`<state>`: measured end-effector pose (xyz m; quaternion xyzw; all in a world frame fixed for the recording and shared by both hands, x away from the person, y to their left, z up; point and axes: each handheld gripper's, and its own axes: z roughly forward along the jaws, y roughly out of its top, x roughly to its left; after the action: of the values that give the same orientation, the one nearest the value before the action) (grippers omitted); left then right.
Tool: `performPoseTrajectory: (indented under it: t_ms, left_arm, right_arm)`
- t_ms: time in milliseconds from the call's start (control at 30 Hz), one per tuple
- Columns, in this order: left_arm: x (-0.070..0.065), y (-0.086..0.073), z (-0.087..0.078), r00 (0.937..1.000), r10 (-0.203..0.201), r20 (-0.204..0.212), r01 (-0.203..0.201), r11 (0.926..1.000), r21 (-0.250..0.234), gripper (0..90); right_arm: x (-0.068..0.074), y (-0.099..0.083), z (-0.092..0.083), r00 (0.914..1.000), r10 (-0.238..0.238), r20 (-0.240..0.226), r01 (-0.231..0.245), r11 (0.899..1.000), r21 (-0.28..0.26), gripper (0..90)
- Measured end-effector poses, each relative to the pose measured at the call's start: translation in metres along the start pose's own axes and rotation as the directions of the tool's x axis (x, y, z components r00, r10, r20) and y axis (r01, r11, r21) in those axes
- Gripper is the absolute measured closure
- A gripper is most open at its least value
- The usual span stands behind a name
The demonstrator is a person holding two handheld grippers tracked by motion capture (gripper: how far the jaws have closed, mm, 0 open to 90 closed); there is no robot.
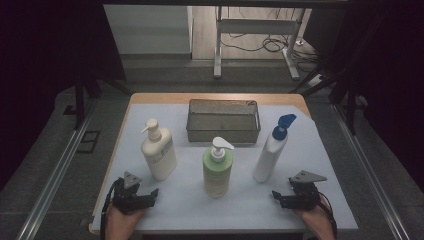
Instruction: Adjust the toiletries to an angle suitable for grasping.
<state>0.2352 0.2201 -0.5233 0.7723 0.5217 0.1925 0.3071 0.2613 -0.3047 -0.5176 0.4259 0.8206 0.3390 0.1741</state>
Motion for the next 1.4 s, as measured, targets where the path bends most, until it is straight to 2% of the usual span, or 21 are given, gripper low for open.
performPoseTrajectory:
  t_ms: [467,667,767,1000,1033,1100,1167,1233,1300,1333,1400]
  left_arm:
    - [0.000,0.000,0.000,1.0000,0.000,0.000,0.000,1.0000,-0.001,12.2]
    - [0.000,0.000,0.000,1.0000,0.000,-0.001,0.000,1.0000,-0.001,12.2]
    - [0.000,0.000,0.000,1.0000,0.000,-0.001,0.000,1.0000,-0.001,12.2]
    - [0.000,0.000,0.000,1.0000,0.000,-0.001,0.000,1.0000,-0.002,12.3]
    - [0.000,0.000,0.000,1.0000,0.000,-0.001,0.000,1.0000,-0.002,12.2]
    - [0.000,0.000,0.000,1.0000,0.000,-0.001,0.000,1.0000,-0.002,12.2]
    - [0.000,0.000,0.000,1.0000,0.001,-0.001,-0.001,1.0000,-0.002,12.2]
    - [0.000,0.000,0.000,1.0000,0.001,-0.002,-0.001,1.0000,-0.002,12.2]
    - [0.000,0.000,0.000,1.0000,0.000,-0.001,0.000,1.0000,-0.002,12.3]
    - [0.000,0.000,0.000,1.0000,0.001,-0.002,-0.001,1.0000,-0.002,12.3]
    - [0.000,0.000,0.000,1.0000,0.000,-0.001,0.000,1.0000,-0.002,12.3]
  right_arm:
    - [0.003,0.004,-0.004,0.9999,0.005,-0.009,-0.005,1.000,0.020,22.2]
    - [0.008,0.010,-0.009,0.9996,0.011,-0.026,-0.010,1.000,0.006,25.1]
    - [0.011,0.014,-0.012,0.9993,0.003,-0.036,-0.003,1.000,-0.005,34.3]
    - [0.015,0.020,-0.015,0.9984,0.001,-0.056,-0.003,1.000,-0.029,46.3]
    - [0.017,0.022,-0.015,0.9972,0.000,-0.075,-0.003,0.999,-0.032,51.0]
    - [0.019,0.023,-0.015,0.9966,-0.004,-0.082,0.002,0.999,-0.034,52.7]
    - [0.022,0.026,-0.016,0.9944,-0.008,-0.105,0.004,0.999,-0.041,60.7]
    - [0.024,0.027,-0.015,0.9936,-0.009,-0.112,0.004,0.999,-0.044,62.6]
    - [0.027,0.030,-0.014,0.9928,-0.017,-0.118,0.012,0.999,-0.047,71.0]
    - [0.027,0.030,-0.014,0.9928,-0.017,-0.118,0.012,0.999,-0.047,71.0]
    - [0.031,0.033,-0.012,0.9902,-0.021,-0.138,0.014,0.999,-0.050,78.3]
